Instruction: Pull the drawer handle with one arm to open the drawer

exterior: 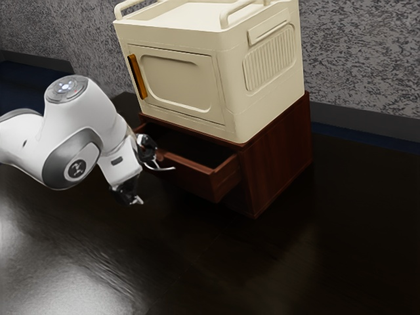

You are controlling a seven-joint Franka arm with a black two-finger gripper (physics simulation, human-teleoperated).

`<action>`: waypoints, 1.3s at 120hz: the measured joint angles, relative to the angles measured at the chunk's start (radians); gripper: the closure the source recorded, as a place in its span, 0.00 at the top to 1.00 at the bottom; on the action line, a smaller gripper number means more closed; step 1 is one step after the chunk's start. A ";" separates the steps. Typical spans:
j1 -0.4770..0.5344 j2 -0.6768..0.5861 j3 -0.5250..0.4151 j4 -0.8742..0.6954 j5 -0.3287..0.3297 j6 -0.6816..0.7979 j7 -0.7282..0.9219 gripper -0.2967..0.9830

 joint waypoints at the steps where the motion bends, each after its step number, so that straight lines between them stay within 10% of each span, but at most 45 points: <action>1: 0.000 -0.002 0.000 -0.001 0.000 0.000 0.000 0.76; 156: 0.034 -0.193 0.001 -0.153 0.025 -0.006 -0.004 0.77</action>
